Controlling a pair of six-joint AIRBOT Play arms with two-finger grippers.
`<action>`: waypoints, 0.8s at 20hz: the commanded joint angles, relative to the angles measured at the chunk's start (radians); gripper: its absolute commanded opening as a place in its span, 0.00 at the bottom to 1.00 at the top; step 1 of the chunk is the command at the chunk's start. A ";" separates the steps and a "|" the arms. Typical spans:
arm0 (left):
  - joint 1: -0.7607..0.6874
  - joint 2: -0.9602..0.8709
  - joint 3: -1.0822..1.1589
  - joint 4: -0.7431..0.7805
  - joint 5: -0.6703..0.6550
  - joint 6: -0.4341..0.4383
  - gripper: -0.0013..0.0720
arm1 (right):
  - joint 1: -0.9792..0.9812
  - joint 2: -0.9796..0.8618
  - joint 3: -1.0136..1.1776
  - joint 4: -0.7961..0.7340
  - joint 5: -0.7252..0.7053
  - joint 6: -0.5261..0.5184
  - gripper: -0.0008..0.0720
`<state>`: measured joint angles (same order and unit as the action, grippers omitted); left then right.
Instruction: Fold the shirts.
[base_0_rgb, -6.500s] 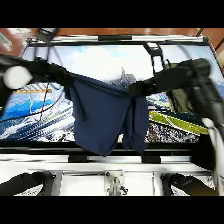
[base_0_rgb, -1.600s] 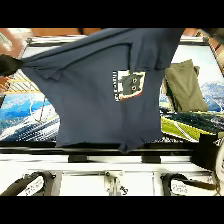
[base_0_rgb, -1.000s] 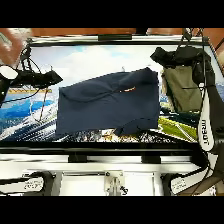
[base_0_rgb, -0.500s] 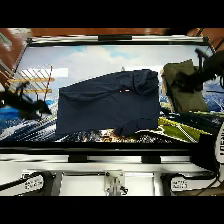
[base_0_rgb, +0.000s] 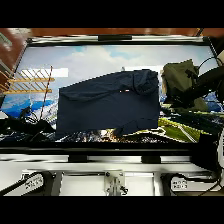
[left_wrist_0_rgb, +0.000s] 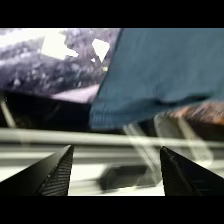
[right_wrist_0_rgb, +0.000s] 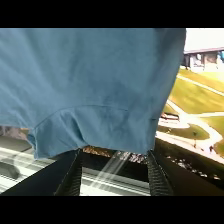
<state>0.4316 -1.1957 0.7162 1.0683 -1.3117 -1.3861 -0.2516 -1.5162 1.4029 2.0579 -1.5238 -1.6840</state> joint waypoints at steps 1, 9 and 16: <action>0.002 -0.047 -0.024 -0.039 0.076 0.016 0.88 | 0.000 0.002 -0.015 0.013 0.027 -0.007 0.72; -0.030 -0.169 -0.024 -0.151 0.138 0.039 0.88 | 0.000 0.002 -0.015 0.011 0.034 -0.003 0.72; -0.114 -0.203 -0.024 -0.158 0.161 -0.006 0.28 | 0.000 0.002 -0.094 0.005 0.048 -0.003 0.83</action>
<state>0.3473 -1.3880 0.6930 0.9108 -1.1675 -1.3731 -0.2516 -1.5143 1.3533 2.0655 -1.4887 -1.6882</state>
